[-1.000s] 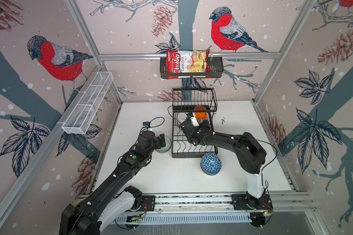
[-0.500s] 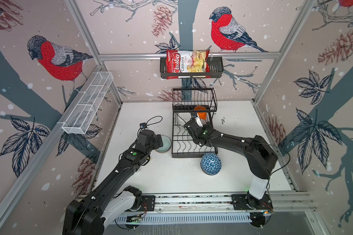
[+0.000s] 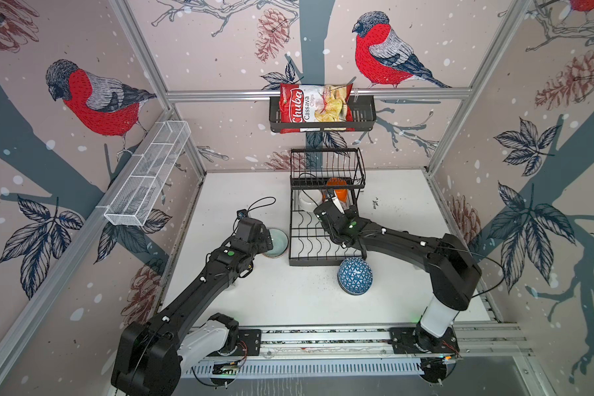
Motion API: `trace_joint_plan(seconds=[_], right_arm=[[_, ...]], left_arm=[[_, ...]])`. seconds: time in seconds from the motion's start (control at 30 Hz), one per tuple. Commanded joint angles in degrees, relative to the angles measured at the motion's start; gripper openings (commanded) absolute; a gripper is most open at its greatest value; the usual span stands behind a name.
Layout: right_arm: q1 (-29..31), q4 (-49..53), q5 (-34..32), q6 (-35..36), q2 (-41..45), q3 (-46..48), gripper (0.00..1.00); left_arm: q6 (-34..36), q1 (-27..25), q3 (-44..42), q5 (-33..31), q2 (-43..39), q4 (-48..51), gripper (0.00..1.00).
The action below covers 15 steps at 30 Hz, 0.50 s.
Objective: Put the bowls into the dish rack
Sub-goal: 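Pull the right gripper back while the left grasps the teal bowl's rim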
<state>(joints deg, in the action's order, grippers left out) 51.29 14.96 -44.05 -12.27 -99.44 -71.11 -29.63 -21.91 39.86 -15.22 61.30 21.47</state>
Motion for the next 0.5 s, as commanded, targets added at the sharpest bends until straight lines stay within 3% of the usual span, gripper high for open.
trace_joint_plan(seconds=[0.0,0.33,0.47], right_arm=[[0.08,-0.97,3.81,-0.65,1.87,0.75,0.9],[0.04,-2.92,15.82,-0.43,11.71,6.99,0.9],[0.1,-4.17,19.89,-0.04,15.67,9.13,0.9]], left_arm=[[-0.01,0.18,0.69,-1.33,0.89,2.15,0.88],[-0.69,0.38,1.78,-3.95,4.24,5.16,0.8],[-1.05,0.39,2.44,-4.07,6.46,5.24,0.72]])
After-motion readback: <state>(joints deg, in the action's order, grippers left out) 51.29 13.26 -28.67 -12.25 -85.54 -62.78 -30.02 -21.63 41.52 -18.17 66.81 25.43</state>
